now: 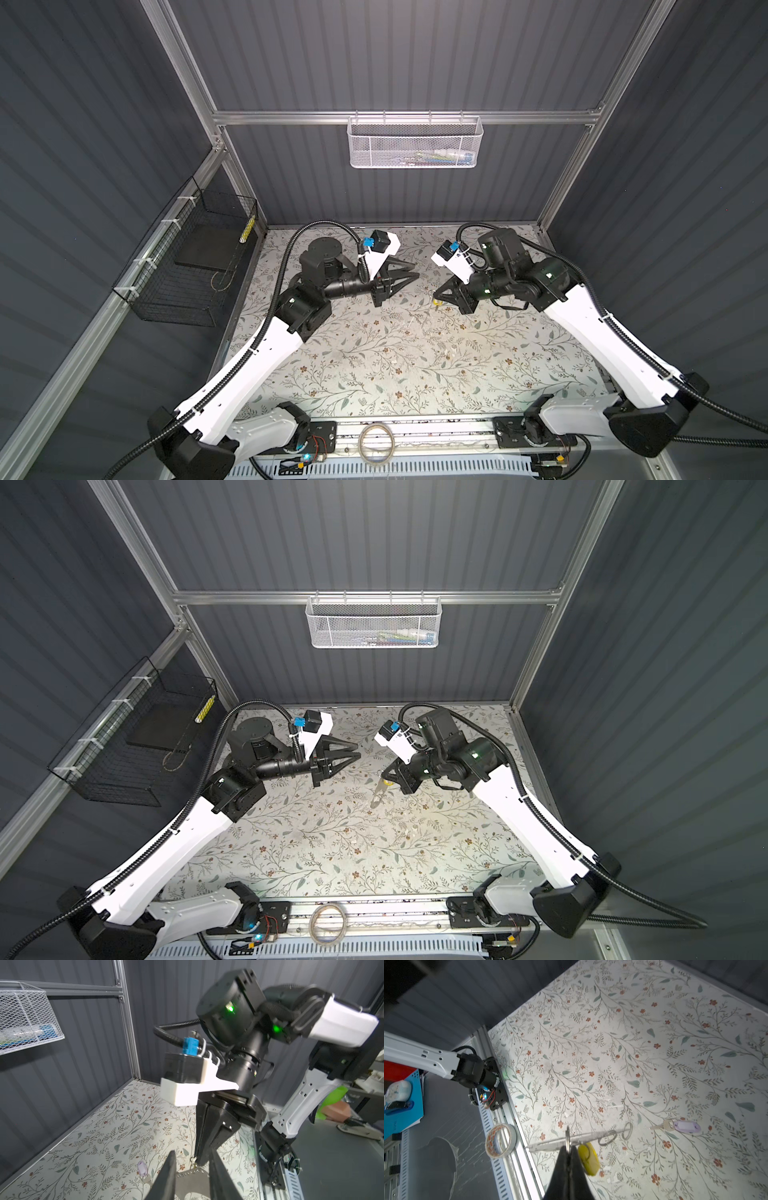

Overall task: Attach keys to a key ring
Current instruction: Insert the key into the keyring.

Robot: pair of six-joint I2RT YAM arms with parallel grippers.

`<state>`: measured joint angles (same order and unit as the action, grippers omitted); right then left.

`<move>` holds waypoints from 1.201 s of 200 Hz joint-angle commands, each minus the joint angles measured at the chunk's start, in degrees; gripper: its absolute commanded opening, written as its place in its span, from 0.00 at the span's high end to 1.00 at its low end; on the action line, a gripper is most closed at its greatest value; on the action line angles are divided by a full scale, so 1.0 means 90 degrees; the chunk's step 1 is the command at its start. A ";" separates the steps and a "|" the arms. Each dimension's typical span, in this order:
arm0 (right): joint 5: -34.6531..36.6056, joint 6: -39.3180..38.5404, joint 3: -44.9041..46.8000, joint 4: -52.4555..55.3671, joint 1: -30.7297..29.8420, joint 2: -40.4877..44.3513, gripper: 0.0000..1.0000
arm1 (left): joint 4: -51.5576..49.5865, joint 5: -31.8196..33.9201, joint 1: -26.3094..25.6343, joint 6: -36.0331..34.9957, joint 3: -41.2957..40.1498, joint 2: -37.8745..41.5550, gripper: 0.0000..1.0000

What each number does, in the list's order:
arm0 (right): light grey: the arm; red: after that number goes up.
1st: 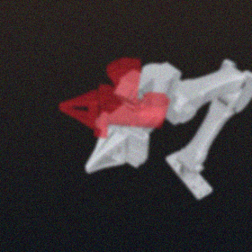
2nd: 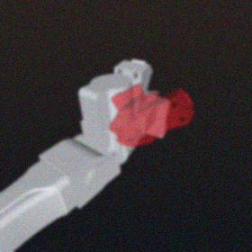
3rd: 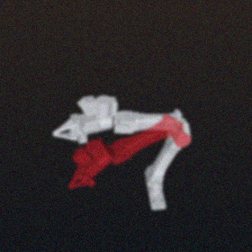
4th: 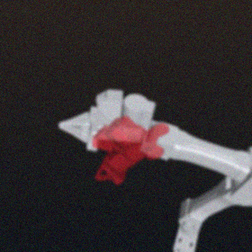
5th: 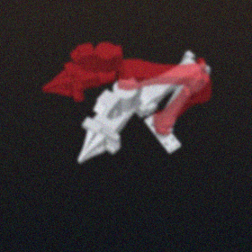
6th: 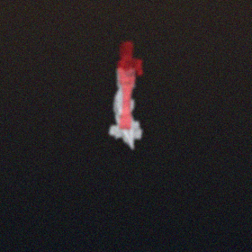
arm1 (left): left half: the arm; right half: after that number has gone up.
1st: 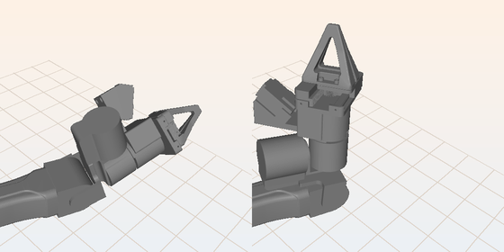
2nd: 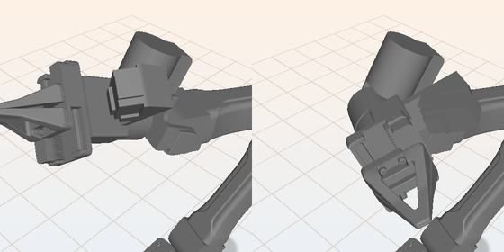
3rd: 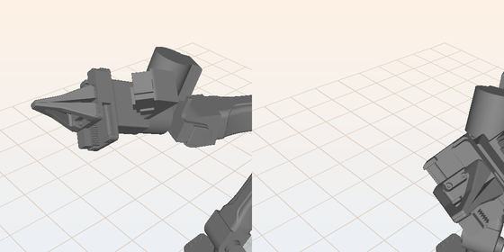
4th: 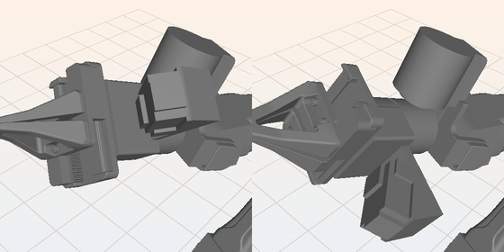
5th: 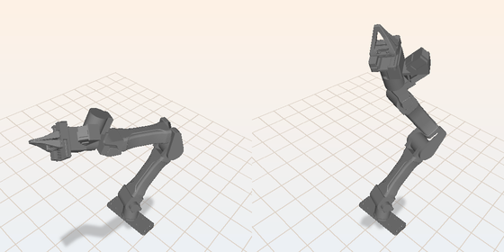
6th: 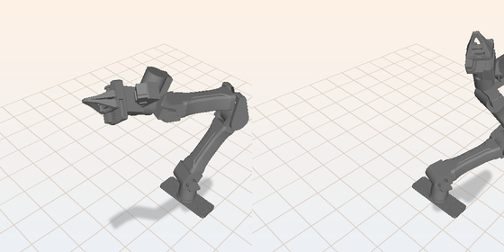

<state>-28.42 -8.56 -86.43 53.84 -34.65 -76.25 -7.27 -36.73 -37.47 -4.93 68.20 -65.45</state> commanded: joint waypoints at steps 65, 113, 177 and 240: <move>-0.0565 -0.0902 -0.0815 0.1529 -0.0034 -0.0279 1.00 | -0.0985 0.0680 -0.0454 -0.1540 0.0068 0.0013 0.72; -0.0804 -0.1090 -0.0731 0.1355 -0.0037 -0.0145 1.00 | -0.1127 -0.0178 -0.0619 -0.1410 0.0287 -0.0330 0.71; -0.0943 -0.1158 -0.0665 0.1157 -0.0049 -0.0098 1.00 | -0.1152 0.0047 -0.0935 -0.1474 0.0312 -0.0512 0.71; -0.1002 -0.1198 -0.0598 0.1078 -0.0046 -0.0024 1.00 | -0.1380 0.0157 -0.0983 -0.1543 0.0467 -0.0677 0.70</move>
<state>-35.68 -18.46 -92.16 64.05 -34.92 -77.82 -18.11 -35.57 -45.82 -17.61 70.28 -71.55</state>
